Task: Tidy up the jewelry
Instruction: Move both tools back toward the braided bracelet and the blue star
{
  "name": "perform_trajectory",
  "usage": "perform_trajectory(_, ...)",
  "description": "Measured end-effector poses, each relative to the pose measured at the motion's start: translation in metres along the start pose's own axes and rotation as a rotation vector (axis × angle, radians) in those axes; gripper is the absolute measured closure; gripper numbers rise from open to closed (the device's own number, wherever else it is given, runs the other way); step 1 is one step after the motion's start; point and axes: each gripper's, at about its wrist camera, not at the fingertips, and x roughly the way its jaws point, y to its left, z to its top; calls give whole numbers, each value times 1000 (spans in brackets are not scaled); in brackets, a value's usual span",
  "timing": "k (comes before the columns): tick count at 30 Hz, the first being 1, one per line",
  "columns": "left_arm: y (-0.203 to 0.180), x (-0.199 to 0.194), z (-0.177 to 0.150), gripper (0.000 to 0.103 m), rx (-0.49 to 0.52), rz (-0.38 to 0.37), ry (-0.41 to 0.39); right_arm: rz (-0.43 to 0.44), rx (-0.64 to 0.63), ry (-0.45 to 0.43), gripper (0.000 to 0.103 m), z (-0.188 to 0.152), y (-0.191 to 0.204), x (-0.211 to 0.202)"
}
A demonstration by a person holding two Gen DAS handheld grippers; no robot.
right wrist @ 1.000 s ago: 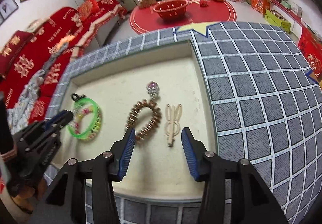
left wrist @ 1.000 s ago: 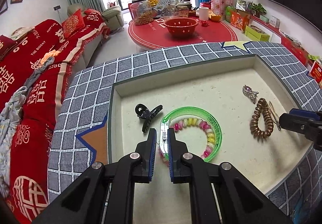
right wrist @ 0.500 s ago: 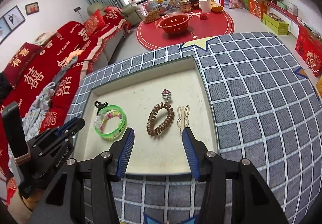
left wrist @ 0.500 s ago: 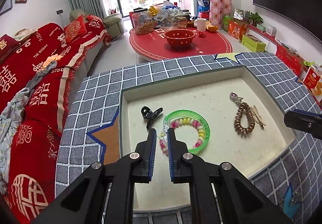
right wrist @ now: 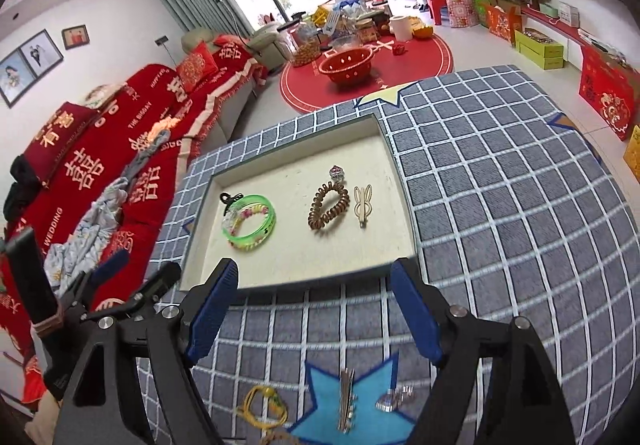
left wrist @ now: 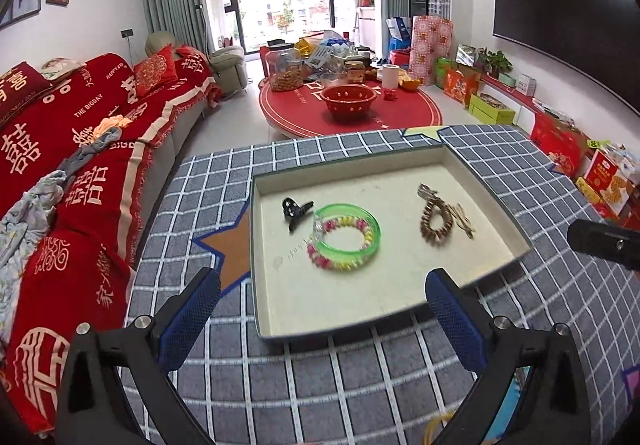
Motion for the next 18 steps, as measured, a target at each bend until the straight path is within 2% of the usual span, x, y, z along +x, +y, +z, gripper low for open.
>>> perform_trajectory(5, -7, -22, -22, 0, 13, -28, 8, 12, -8, -24, 19, -18, 3, -27)
perform_trajectory(7, -11, -30, -30, 0, 20, -36, 9, 6, -16, -34, 0, -25, 4, -35)
perform_trajectory(11, -18, -43, -44, 0, 31, -47, 12, 16, -18, -56, 0, -44, 5, -47)
perform_trajectory(18, -25, -53, -73, 0, 27, -68, 43, -9, -17, -15, 0, -71, -2, -56)
